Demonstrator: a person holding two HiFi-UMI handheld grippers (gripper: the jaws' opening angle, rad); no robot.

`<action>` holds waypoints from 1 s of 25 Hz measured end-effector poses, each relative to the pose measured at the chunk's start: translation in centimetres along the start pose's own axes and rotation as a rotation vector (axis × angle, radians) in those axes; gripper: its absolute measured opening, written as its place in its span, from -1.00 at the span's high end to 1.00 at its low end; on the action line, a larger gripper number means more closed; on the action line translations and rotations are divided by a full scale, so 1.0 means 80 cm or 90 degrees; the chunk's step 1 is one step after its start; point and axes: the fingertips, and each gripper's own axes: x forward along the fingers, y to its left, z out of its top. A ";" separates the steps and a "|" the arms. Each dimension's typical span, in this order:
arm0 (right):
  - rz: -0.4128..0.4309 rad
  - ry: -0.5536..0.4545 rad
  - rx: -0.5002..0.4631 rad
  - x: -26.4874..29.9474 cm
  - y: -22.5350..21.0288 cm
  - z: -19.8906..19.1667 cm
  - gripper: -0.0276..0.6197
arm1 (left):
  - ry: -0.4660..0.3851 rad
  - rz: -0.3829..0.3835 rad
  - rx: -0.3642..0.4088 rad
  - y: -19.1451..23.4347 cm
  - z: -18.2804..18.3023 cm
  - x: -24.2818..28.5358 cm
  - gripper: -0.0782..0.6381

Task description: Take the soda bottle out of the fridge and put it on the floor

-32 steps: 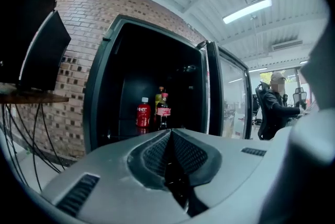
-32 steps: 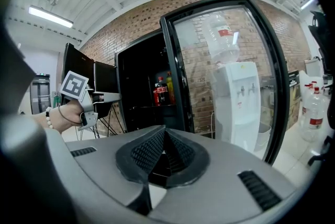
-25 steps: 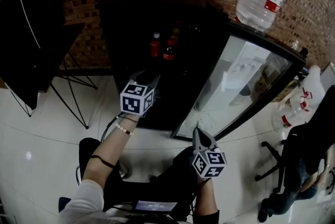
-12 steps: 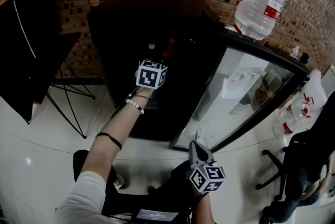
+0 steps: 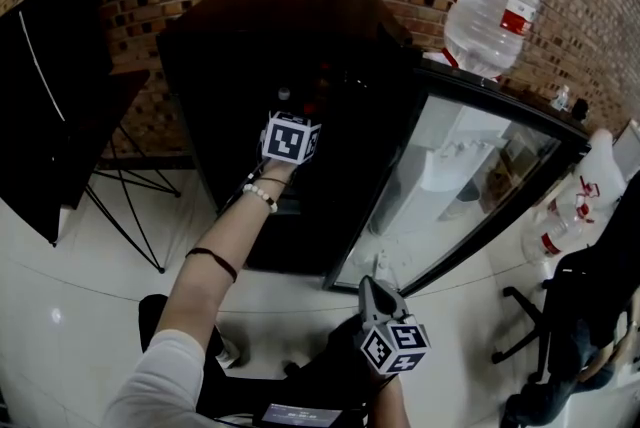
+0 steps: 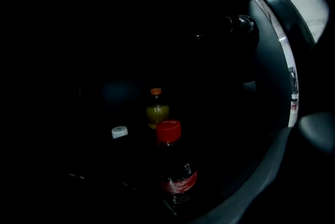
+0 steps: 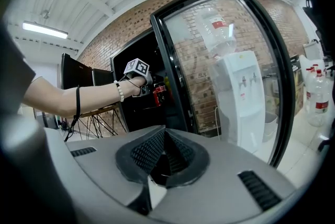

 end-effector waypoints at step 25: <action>-0.003 0.023 -0.057 0.005 0.016 -0.014 0.89 | 0.081 -0.076 -0.070 -0.078 -0.221 -0.212 0.35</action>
